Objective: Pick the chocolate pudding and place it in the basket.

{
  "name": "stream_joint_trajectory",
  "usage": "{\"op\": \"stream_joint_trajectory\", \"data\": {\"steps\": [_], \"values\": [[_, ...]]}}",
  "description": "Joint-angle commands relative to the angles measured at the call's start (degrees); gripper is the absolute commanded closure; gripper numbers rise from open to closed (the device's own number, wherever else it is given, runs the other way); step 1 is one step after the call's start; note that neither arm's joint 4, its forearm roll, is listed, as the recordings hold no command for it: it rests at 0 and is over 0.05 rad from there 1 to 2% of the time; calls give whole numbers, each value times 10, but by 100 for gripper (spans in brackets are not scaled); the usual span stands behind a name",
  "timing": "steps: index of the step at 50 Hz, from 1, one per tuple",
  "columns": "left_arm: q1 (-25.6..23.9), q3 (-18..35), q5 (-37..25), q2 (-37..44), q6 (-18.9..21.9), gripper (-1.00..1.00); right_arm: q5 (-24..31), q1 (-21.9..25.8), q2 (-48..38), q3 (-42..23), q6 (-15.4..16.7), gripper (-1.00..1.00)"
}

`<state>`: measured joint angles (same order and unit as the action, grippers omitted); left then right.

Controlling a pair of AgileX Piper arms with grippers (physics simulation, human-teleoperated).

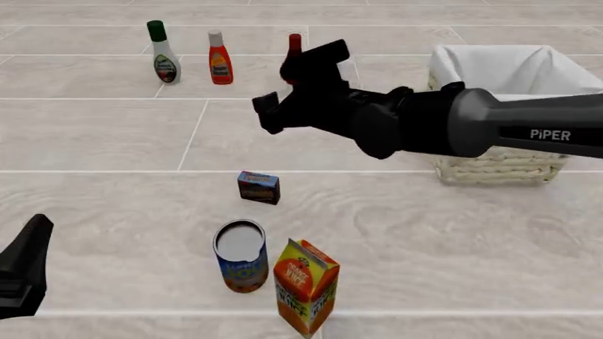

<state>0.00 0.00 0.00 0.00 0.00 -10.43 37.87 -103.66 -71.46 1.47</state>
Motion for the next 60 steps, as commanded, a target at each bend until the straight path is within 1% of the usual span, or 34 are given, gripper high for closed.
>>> {"op": "stream_joint_trajectory", "data": {"steps": [1, 4, 7, 11, 12, 13, 14, 16, 17, 19, 29, 30, 32, 33, 35, 36, 41, 43, 44, 45, 47, 48, 50, 52, 53, 55, 57, 59, 60], "values": [[0, 0, 0, 0, 0, -100, 61, 2, -34, -62, 0, -100], [0, 0, 0, 0, 0, -100, 73, 4, -36, -72, 3, -100], [0, 0, 0, 0, 0, -100, 97, 9, -37, -92, 1, -100], [0, 0, 0, 0, 0, -100, 141, 18, -46, -130, -10, -100], [0, 0, 0, 0, 0, -100, 141, 18, -46, -131, -10, -100], [0, 0, 0, 0, 0, -100, 156, 21, -51, -143, -19, -100], [0, 0, 0, 0, 0, -100, 161, 22, -51, -147, -16, -100], [0, 0, 0, 0, 0, -100, 181, 23, -57, -166, -24, -100], [0, 0, 0, 0, 0, -100, 185, 25, -57, -169, -20, -100], [0, 0, 0, 0, 0, -100, 202, 29, -61, -183, -29, -100], [0, 0, 0, 0, 0, -100, 251, 37, -69, -224, -35, -100], [0, 0, 0, 0, 0, -100, 262, 38, -72, -232, -42, -100], [0, 0, 0, 0, 0, -100, 263, 38, -71, -234, -39, -100], [0, 0, 0, 0, 0, -100, 275, 38, -75, -244, -39, -100], [0, 0, 0, 0, 0, -100, 281, 36, -77, -250, -37, -100], [0, 0, 0, 0, 0, -100, 288, 36, -79, -256, -32, -100], [0, 0, 0, 0, 0, -100, 322, 35, -90, -284, -36, -100], [0, 0, 0, 0, 0, -100, 336, 35, -95, -293, -31, -100], [0, 0, 0, 0, 0, -100, 336, 35, -95, -293, -30, -100], [0, 0, 0, 0, 0, -100, 348, 36, -101, -303, -35, -100], [0, 0, 0, 0, 0, -100, 352, 35, -104, -307, -31, -100], [0, 0, 0, 0, 0, -100, 363, 35, -110, -317, -41, -100], [0, 0, 0, 0, 0, -100, 369, 34, -112, -324, -32, -100], [0, 0, 0, 0, 0, -100, 382, 38, -116, -333, -46, -100], [0, 0, 0, 0, 0, -100, 383, 38, -116, -335, -41, -100], [0, 0, 0, 0, 0, -100, 390, 40, -120, -341, -48, -100], [0, 0, 0, 0, 0, -100, 391, 39, -122, -344, -43, -100], [0, 0, 0, 0, 0, -100, 396, 39, -127, -349, -51, -100], [0, 0, 0, 0, 0, -100, 395, 39, -128, -349, -48, -100]]}}
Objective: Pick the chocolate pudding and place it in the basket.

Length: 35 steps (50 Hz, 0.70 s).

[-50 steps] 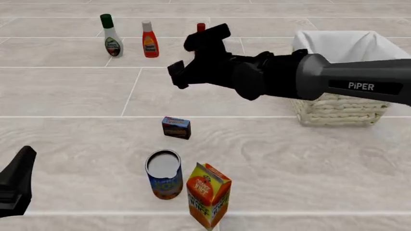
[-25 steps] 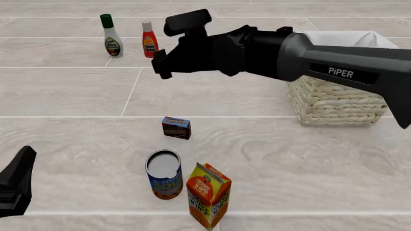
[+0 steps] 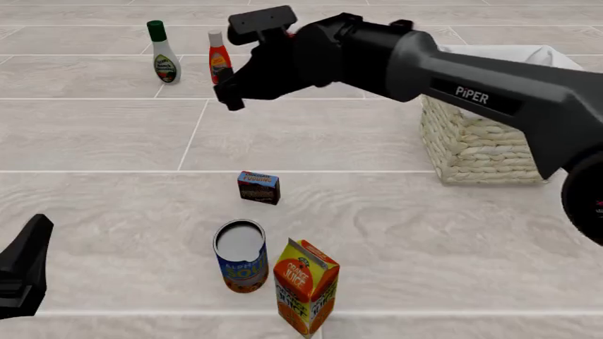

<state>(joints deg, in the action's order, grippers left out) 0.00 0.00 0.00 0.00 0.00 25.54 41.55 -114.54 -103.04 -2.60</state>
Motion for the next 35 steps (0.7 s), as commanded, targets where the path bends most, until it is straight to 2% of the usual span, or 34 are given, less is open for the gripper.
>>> {"op": "stream_joint_trajectory", "data": {"steps": [1, 35], "values": [[0, 0, 0, 0, 0, -100, 37, 2, -22, -34, -9, -100], [0, 0, 0, 0, 0, -100, 12, -8, -37, 17, -8, -100]]}}
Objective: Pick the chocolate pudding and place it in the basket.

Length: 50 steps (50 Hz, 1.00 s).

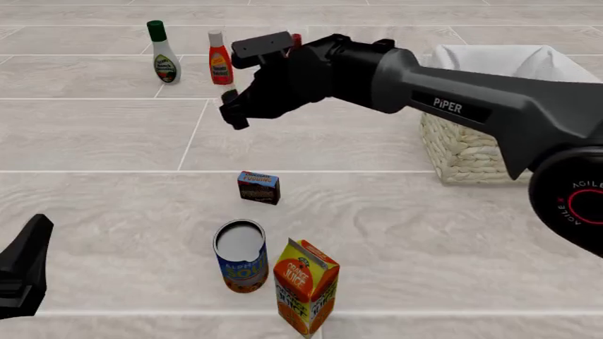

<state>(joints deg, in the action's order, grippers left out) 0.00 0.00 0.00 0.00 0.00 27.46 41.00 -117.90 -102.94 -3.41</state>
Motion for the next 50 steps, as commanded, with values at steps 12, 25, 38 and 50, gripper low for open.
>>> {"op": "stream_joint_trajectory", "data": {"steps": [12, 25, 38, 50], "values": [[0, 0, 0, 0, 0, -100, -18, -9, -12, 33, 4, -100], [0, 0, 0, 0, 0, -100, -27, -11, -19, 47, 3, -100], [0, 0, 0, 0, 0, -100, -44, -8, -26, 68, -1, -100], [0, 0, 0, 0, 0, -100, -64, -3, -33, 95, -10, -100]]}}
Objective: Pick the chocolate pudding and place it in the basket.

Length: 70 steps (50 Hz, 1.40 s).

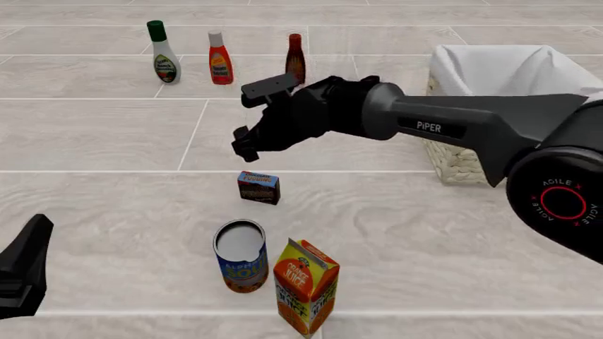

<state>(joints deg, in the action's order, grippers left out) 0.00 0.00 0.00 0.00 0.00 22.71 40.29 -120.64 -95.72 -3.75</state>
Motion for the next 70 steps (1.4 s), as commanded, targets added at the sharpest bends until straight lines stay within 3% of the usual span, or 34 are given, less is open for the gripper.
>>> {"op": "stream_joint_trajectory", "data": {"steps": [1, 70], "values": [[0, 0, 0, 0, 0, -100, -19, 4, -6, 25, -7, -100], [0, 0, 0, 0, 0, -100, -81, 9, -68, 69, -32, -100]]}}
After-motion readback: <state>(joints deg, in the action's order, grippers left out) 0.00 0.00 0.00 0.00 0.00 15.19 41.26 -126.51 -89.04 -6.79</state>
